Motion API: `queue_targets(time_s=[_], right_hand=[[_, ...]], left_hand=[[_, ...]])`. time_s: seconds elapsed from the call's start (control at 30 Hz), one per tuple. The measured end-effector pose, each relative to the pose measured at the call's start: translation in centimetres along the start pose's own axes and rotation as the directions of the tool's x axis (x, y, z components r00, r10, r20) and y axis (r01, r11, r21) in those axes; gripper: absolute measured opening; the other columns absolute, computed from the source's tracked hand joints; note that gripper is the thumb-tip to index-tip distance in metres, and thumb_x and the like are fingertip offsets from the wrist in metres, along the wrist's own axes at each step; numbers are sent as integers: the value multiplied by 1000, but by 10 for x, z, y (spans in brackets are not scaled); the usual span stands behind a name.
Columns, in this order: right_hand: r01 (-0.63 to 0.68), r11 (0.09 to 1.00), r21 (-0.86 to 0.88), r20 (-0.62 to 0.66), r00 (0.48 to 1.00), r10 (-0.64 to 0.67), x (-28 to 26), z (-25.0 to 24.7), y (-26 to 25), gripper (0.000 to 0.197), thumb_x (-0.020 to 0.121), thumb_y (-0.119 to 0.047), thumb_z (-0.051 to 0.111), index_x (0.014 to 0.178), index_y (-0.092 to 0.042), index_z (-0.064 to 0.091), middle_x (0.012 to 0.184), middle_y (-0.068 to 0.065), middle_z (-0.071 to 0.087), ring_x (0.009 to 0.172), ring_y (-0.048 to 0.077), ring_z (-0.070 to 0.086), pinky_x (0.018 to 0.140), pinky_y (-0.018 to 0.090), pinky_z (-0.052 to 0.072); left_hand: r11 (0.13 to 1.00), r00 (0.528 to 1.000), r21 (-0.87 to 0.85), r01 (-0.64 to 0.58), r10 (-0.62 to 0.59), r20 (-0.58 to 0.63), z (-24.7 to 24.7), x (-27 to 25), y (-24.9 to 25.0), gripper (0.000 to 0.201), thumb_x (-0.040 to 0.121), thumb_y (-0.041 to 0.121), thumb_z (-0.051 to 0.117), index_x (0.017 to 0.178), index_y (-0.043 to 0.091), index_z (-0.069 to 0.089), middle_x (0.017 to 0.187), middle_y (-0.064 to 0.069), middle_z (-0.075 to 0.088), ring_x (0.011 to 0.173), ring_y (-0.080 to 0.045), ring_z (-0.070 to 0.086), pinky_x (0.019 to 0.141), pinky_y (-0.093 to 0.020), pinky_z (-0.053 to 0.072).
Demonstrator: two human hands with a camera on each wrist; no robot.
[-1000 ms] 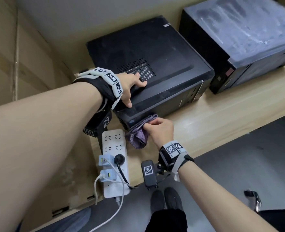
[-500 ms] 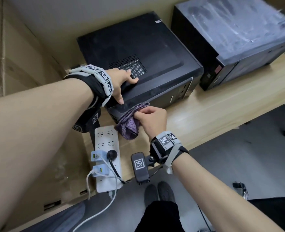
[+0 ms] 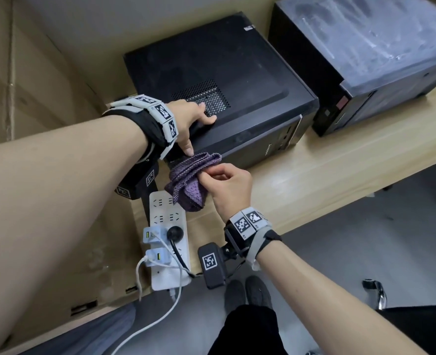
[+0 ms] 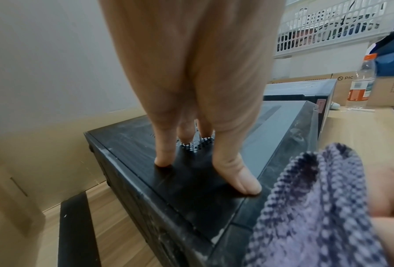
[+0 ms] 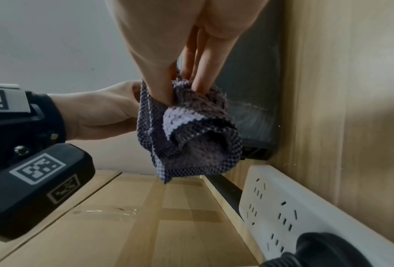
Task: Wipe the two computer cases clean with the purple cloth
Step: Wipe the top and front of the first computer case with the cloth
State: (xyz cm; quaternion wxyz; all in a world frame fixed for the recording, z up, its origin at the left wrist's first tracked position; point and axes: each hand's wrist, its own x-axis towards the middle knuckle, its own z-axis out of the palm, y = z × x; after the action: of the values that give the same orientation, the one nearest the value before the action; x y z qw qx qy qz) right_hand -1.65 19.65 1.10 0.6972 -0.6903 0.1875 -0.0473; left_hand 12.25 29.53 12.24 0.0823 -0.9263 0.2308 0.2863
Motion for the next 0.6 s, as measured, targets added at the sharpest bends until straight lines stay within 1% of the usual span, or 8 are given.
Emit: queue_targets(time_s=[0.07, 0.13, 0.23, 0.33, 0.4, 0.47, 0.5, 0.6], right_hand=[[20, 1000, 1, 6, 1000, -20, 0, 0, 5, 13, 69, -8, 80, 66, -19, 74, 68, -2, 72, 60, 8, 63, 66, 32, 59], [20, 999, -30, 20, 1000, -19, -2, 0, 13, 10, 69, -6, 78, 67, -15, 75, 68, -3, 72, 61, 9, 64, 65, 31, 59], [-74, 992, -103, 48, 996, 80, -5, 3, 36, 12, 68, -6, 75, 64, -17, 74, 65, -4, 71, 60, 8, 63, 65, 31, 58], [-210, 960, -184, 21, 976, 218, -4, 12, 56, 12, 66, -12, 73, 57, -19, 70, 59, -6, 68, 56, 7, 59, 62, 32, 57], [-275, 921, -277, -12, 959, 283, 1, 14, 63, 8, 66, -17, 74, 58, -18, 71, 58, -4, 67, 55, 11, 57, 57, 27, 51], [-300, 881, -365, -15, 948, 316, 7, 13, 65, 10, 67, -21, 75, 59, -18, 70, 58, -1, 65, 56, 14, 56, 54, 21, 42], [-305, 870, -388, -10, 945, 327, 9, 11, 64, 11, 68, -23, 76, 59, -18, 71, 59, 0, 65, 56, 14, 56, 54, 20, 41], [-333, 865, -375, -26, 937, 349, 13, 5, 60, 11, 68, -24, 77, 62, -16, 73, 63, 2, 68, 60, 16, 58, 56, 22, 45]], left_hand=[[1000, 1000, 2, 8, -8, -2, 0, 0, 0, 105, 67, 27, 87, 152, 34, 24, 163, -4, 8, 145, -28, 23, 114, -34, 29], [1000, 1000, 10, 10, -10, -5, -1, 1, 1, 105, 67, 27, 87, 151, 34, 25, 163, -4, 10, 144, -29, 24, 113, -35, 29], [1000, 1000, 23, 16, -16, -2, 1, 2, 0, 105, 67, 29, 87, 152, 34, 24, 163, -4, 9, 144, -30, 25, 113, -35, 28], [999, 1000, 33, 21, -21, -1, 2, 4, -2, 106, 66, 31, 87, 151, 36, 24, 163, -4, 9, 145, -30, 25, 115, -36, 27], [999, 1000, 29, 24, -24, -2, 3, 5, -3, 106, 66, 31, 88, 151, 37, 24, 163, -3, 9, 145, -30, 24, 115, -37, 27], [999, 1000, 25, 25, -25, -8, 3, 5, -3, 106, 66, 31, 88, 151, 37, 25, 163, -2, 10, 145, -30, 24, 116, -37, 26], [999, 1000, 22, 25, -25, -8, 3, 5, -4, 106, 66, 31, 88, 151, 38, 25, 163, -2, 9, 145, -30, 24, 116, -38, 26], [1000, 1000, 12, 28, -28, -10, 4, 5, -3, 106, 66, 31, 88, 150, 39, 25, 163, 0, 9, 145, -30, 23, 116, -40, 26]])
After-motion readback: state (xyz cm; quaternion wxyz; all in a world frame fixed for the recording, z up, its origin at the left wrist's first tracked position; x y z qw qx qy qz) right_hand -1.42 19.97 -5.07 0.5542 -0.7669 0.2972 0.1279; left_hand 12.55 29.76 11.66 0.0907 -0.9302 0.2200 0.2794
